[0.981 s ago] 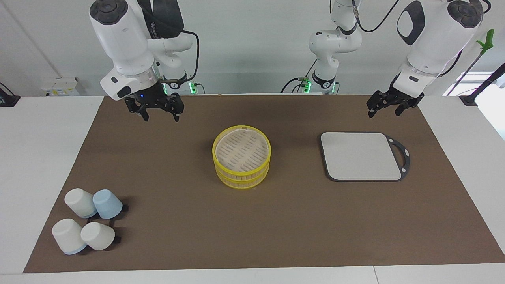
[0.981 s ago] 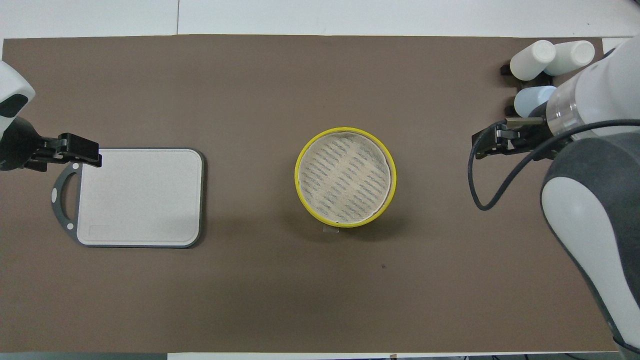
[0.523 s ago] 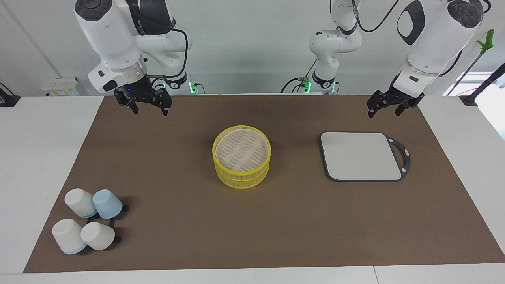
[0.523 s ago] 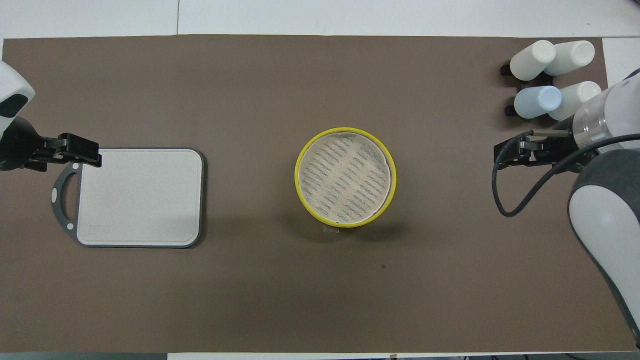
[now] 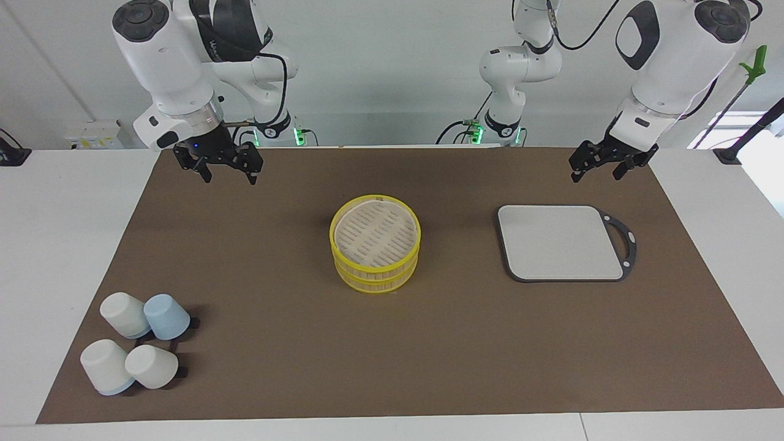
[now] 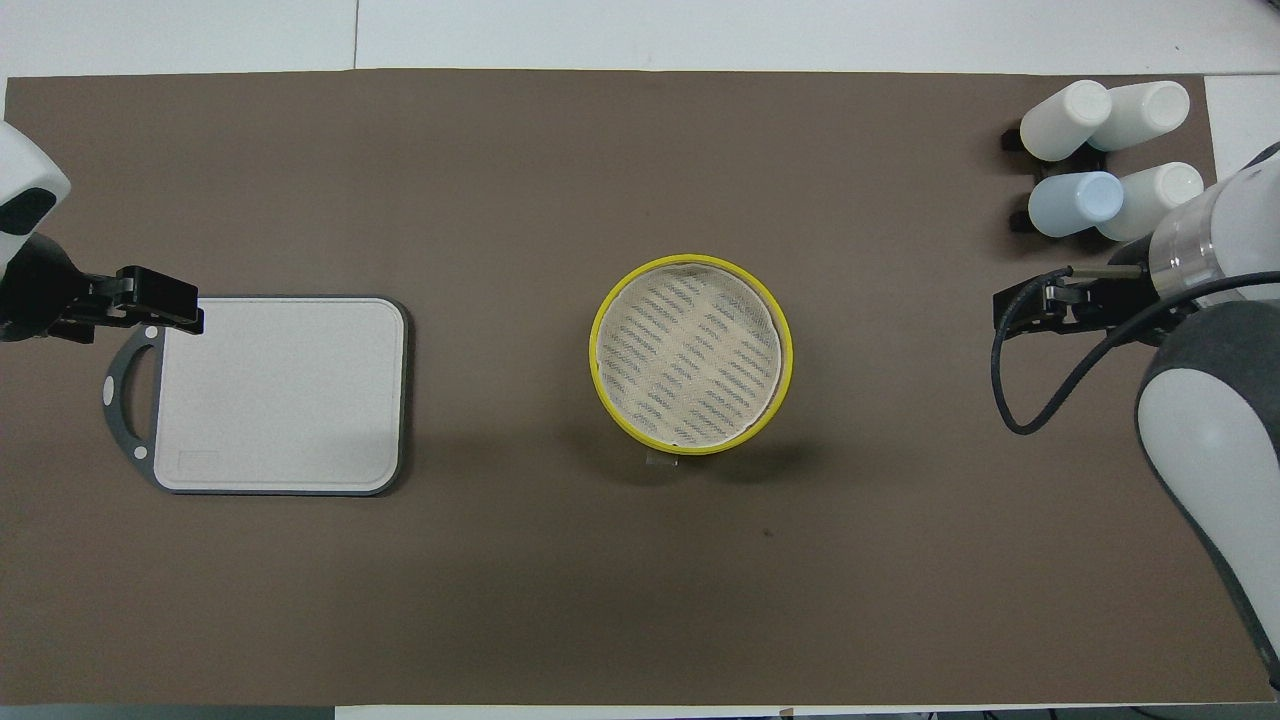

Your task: Place bun in steamer

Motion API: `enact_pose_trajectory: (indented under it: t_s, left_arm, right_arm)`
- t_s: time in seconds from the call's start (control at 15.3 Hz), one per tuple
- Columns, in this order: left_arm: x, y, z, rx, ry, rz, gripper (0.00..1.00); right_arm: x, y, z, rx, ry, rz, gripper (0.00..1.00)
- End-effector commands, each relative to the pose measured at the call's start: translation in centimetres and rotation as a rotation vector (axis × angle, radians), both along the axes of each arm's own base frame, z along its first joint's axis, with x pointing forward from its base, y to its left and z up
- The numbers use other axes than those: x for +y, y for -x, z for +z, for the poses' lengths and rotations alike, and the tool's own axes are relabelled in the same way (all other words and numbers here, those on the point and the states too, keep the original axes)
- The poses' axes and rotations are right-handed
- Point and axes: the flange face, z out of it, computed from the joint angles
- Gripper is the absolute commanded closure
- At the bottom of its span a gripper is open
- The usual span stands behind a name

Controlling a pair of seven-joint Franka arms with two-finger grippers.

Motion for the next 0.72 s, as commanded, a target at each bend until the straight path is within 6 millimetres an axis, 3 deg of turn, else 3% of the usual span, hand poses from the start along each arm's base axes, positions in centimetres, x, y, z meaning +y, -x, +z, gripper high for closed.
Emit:
enact_pose_trajectory:
  t_s: [0.0,0.65]
  left_arm:
    - [0.09,0.5,0.6,-0.014,-0.012,-0.006,0.0]
    - [0.18,0.49,0.6,-0.014,-0.012,-0.004,0.0]
  right_arm:
    - [-0.45,0.72,0.15,-0.026,-0.009,0.015,0.0]
    - [-0.01,0.48,-0.03,-0.054,-0.012,0.022,0.0]
